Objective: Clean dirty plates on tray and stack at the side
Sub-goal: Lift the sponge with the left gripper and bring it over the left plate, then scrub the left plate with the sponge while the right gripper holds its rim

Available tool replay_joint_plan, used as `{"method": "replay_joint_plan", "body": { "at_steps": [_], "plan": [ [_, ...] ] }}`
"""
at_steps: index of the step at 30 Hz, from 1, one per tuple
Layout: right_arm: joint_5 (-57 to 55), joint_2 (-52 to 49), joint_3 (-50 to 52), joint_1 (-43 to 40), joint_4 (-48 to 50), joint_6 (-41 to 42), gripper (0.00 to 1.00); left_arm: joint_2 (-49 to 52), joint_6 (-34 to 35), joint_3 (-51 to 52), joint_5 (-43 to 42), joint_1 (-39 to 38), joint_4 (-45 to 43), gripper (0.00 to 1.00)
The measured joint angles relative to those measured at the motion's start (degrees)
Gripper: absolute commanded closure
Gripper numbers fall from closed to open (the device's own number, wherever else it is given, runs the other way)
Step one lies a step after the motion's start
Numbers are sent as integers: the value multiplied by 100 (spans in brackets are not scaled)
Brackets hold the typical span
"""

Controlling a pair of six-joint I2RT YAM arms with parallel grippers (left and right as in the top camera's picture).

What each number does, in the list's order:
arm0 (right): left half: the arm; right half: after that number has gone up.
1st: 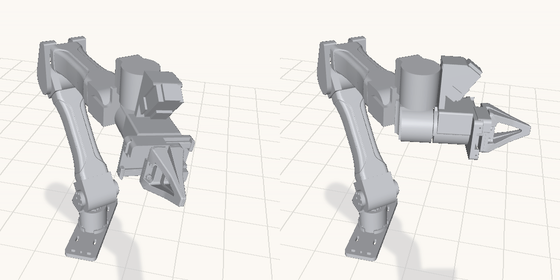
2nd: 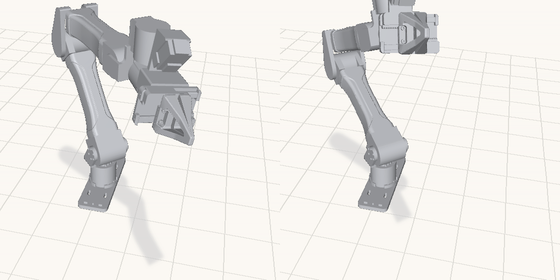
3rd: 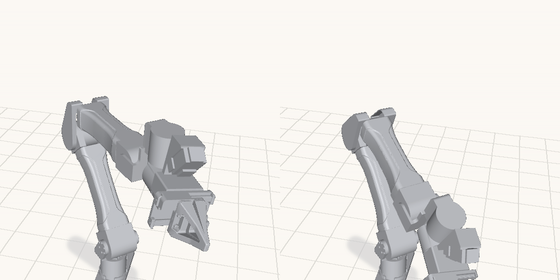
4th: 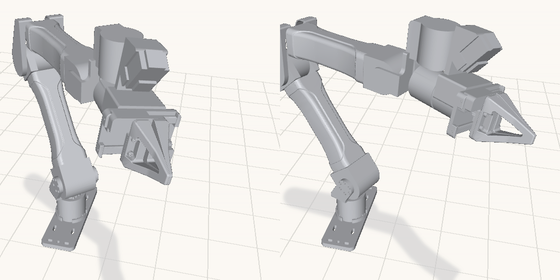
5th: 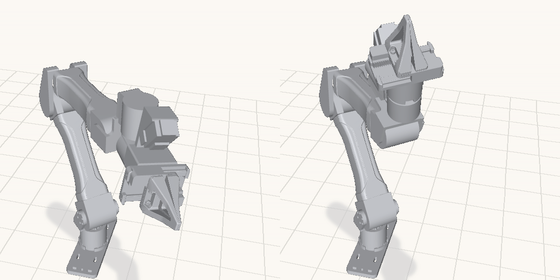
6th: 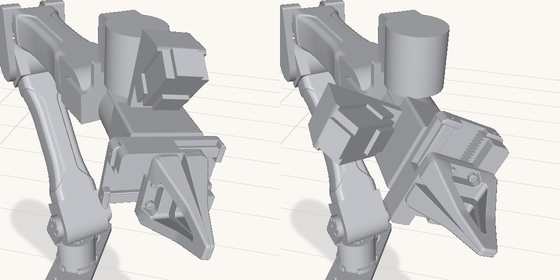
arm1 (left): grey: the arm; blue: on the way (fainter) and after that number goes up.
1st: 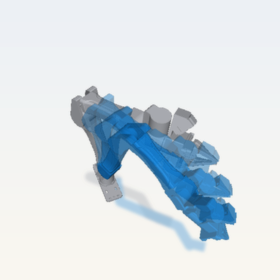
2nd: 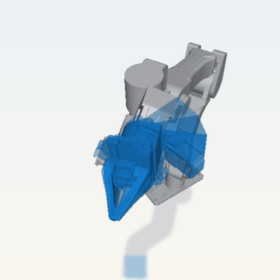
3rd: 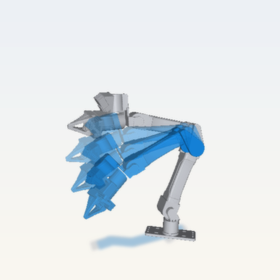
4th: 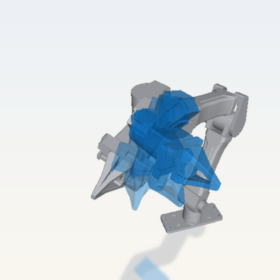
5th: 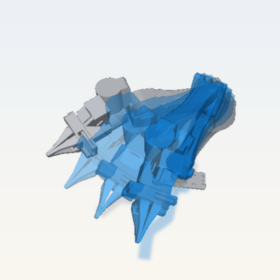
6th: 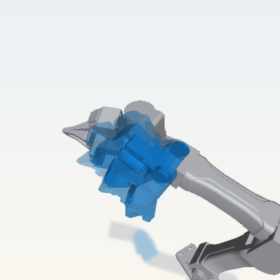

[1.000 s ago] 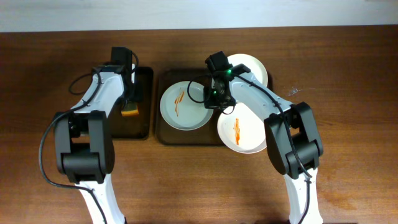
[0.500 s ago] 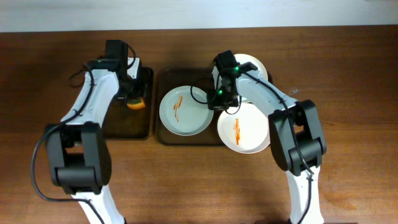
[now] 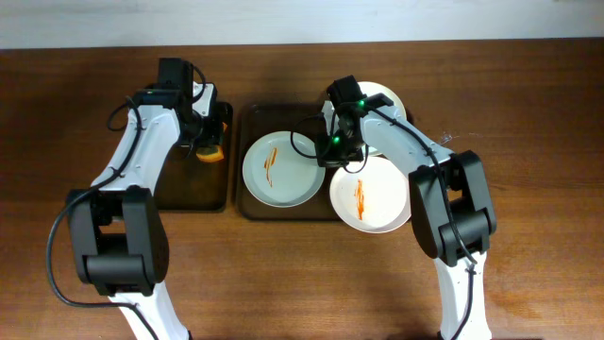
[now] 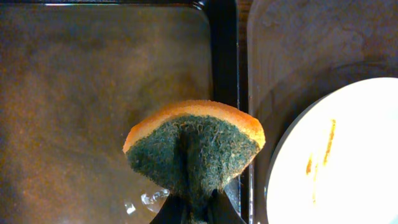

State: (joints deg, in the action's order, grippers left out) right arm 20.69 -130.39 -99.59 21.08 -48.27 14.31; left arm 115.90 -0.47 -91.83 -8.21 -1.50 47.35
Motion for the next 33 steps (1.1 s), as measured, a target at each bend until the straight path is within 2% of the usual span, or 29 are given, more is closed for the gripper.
{"method": "replay_joint_plan", "body": {
  "at_steps": [5, 8, 14, 18, 22, 25, 27, 28, 30, 33],
  "plan": [
    [2, -7, 0, 0, 9, 2, 96, 0, 0, 0, -7, 0, 0, 100],
    [4, -7, 0, 0, 35, 0, 96, 0, 0, 0, -330, -33, -22, 100],
    [4, -7, 0, 0, 48, 2, 96, 96, 326, -2, -789, -1322, -529, 100],
    [17, -9, 0, 0, 59, 2, 96, 975, 754, -31, -507, -1419, -549, 100],
    [20, -9, 2, 0, 72, 7, 96, 979, 927, -83, -208, -1458, -466, 100],
    [22, -9, 4, 0, 74, 7, 96, 979, 752, -155, -538, -1456, 437, 100],
    [22, -9, 4, 0, 81, 2, 96, 990, 345, -138, -1099, -1458, 568, 100],
    [24, -9, 4, 0, 85, 2, 96, 1012, 208, -127, -1300, -1462, 361, 100],
    [22, -9, 4, 0, 131, 0, 96, 1019, 367, -74, -1034, -1475, -315, 100],
    [24, -15, 4, -2, 164, 9, 96, 1056, 1154, -94, 7, -1519, -935, 100]
  ]
}}
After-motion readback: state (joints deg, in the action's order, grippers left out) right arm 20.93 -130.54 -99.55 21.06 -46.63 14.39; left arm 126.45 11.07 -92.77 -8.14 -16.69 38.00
